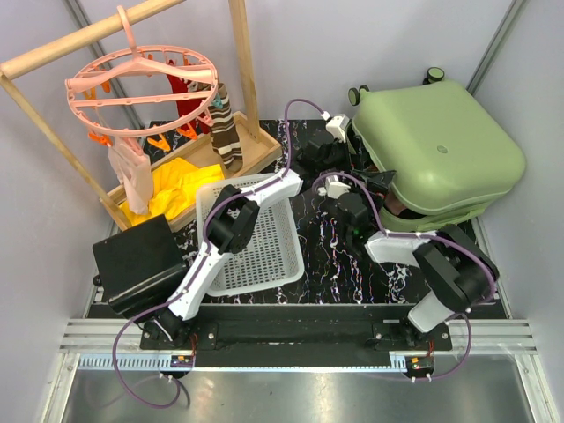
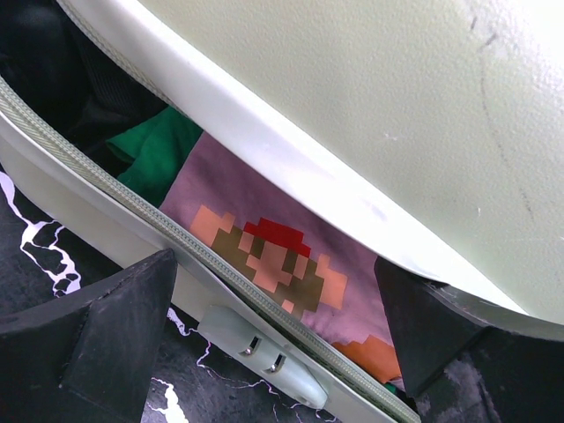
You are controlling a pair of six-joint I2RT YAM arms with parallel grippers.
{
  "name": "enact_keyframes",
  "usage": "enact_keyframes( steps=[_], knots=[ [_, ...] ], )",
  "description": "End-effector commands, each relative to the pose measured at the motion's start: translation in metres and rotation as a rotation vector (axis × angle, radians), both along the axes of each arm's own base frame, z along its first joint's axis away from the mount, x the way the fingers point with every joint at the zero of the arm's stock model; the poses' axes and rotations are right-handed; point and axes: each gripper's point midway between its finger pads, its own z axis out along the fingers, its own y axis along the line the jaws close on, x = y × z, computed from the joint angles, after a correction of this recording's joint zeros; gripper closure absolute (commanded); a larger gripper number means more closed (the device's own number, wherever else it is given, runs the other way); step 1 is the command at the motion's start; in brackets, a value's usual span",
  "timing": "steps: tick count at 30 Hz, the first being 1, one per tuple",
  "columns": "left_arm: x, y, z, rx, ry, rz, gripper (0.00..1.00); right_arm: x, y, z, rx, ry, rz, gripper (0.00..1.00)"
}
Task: Open, take out, and arrange the luggage
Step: Open the luggage
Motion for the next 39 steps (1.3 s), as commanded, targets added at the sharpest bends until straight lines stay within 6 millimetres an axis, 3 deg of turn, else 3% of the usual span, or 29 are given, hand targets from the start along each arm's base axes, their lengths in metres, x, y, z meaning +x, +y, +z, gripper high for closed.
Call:
enact_keyframes(
  steps=[1,5,12,15,20,21,22,25,28,30,31,39],
  knots=[
    [-0.058,-0.037,0.155,-0.323,-0.295,-0.216,0.01,-0.004,-0.021,0.07,-0.042,-0.271,-0.113,0.0],
    [-0.059,-0.035,0.153,-0.316,-0.295,-0.22,0.01,0.001,-0.046,0.081,-0.058,-0.3,-0.198,0.0],
    [-0.056,-0.031,0.141,-0.301,-0.278,-0.217,0.01,-0.005,-0.051,0.128,-0.033,-0.405,-0.187,0.01],
    [-0.058,-0.03,0.14,-0.308,-0.274,-0.214,0.01,-0.007,-0.055,0.152,-0.033,-0.442,-0.205,0.07],
    [-0.066,-0.022,0.15,-0.338,-0.286,-0.205,0.01,-0.007,-0.068,0.185,-0.036,-0.515,-0.237,0.26],
    [-0.068,-0.02,0.138,-0.322,-0.266,-0.198,0.01,-0.007,-0.071,0.192,-0.028,-0.536,-0.249,0.27],
    [-0.071,-0.015,0.15,-0.333,-0.279,-0.185,0.01,-0.006,-0.075,0.196,-0.034,-0.545,-0.258,0.28],
    [-0.073,-0.008,0.145,-0.292,-0.254,-0.141,0.01,-0.005,-0.081,0.207,-0.028,-0.574,-0.273,0.29],
    [-0.067,-0.003,0.124,-0.213,-0.188,-0.064,0.01,-0.004,-0.085,0.219,-0.01,-0.609,-0.288,0.3],
    [-0.066,-0.004,0.122,-0.182,-0.17,-0.049,0.01,-0.005,-0.09,0.23,0.009,-0.634,-0.294,0.3],
    [-0.065,-0.004,0.107,-0.121,-0.117,-0.026,0.01,-0.003,-0.091,0.232,0.017,-0.638,-0.294,0.3],
    [-0.067,0.015,0.067,-0.025,-0.012,0.067,0.01,0.001,-0.104,0.246,0.095,-0.658,-0.287,0.3]
  ],
)
